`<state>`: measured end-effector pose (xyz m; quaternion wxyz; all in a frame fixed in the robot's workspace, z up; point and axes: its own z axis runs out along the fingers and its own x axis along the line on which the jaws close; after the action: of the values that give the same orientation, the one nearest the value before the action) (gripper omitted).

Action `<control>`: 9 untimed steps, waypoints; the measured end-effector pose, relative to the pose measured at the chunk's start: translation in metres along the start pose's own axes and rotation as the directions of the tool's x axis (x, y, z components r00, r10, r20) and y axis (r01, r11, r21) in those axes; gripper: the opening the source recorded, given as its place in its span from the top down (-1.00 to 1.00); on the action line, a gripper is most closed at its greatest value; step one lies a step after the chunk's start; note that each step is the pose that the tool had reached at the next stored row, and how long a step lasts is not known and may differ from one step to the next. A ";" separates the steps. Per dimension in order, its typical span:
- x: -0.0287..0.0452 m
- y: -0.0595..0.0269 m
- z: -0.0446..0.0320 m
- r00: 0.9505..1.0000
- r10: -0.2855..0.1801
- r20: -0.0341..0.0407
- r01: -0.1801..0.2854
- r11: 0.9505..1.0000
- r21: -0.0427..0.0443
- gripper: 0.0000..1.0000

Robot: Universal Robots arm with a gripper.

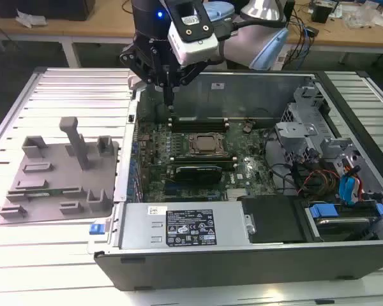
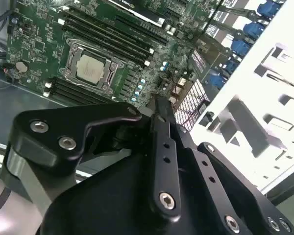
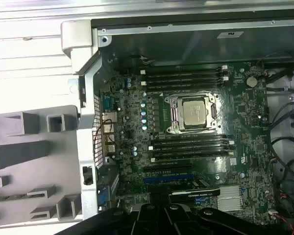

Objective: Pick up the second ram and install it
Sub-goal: 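Reach for the second ram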

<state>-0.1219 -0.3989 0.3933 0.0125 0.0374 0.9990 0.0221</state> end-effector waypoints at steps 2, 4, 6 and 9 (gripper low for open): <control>0.0143 -0.0011 -0.0004 1.000 0.000 0.000 0.000 1.000 0.000 0.84; 0.0247 -0.0018 -0.0006 1.000 0.000 0.000 0.000 1.000 0.000 0.84; 0.0350 -0.0026 -0.0010 1.000 0.000 0.001 0.000 1.000 0.000 0.84; 0.0477 -0.0036 -0.0013 1.000 0.000 0.001 0.000 1.000 0.000 0.84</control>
<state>-0.1698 -0.3989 0.3933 0.0128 0.0374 0.9990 0.0221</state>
